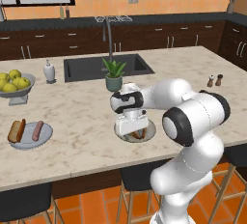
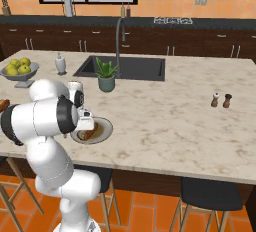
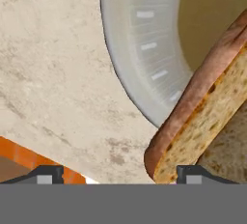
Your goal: Place one bun and one sausage from the bowl on each plate.
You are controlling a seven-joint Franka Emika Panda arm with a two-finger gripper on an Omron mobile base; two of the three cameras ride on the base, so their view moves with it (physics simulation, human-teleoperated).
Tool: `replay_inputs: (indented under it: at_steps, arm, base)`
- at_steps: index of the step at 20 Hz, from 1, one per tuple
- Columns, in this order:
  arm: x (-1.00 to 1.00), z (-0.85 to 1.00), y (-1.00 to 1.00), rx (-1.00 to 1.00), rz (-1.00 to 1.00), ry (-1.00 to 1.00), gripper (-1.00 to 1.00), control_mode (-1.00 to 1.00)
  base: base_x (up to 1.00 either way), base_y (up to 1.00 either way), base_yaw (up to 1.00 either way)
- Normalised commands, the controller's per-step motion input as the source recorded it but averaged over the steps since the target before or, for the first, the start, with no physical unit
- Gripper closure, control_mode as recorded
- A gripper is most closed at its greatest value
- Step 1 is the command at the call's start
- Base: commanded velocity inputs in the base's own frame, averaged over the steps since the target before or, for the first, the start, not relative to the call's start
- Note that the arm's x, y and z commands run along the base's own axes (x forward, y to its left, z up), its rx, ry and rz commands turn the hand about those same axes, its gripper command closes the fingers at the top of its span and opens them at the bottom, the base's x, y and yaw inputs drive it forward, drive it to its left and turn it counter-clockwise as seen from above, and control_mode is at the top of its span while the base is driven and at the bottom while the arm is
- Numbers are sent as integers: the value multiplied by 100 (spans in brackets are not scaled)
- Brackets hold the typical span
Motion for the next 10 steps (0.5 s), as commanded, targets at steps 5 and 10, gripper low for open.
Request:
replay_inputs:
  at_steps: [5, 10]
  arm:
    - [46, -55, 16, -12, 0, 3, -100, -100]
    - [3, -14, 0, -8, -5, -5, -100, -100]
  base:
    - [0, 0, 0]
    - [0, 0, 0]
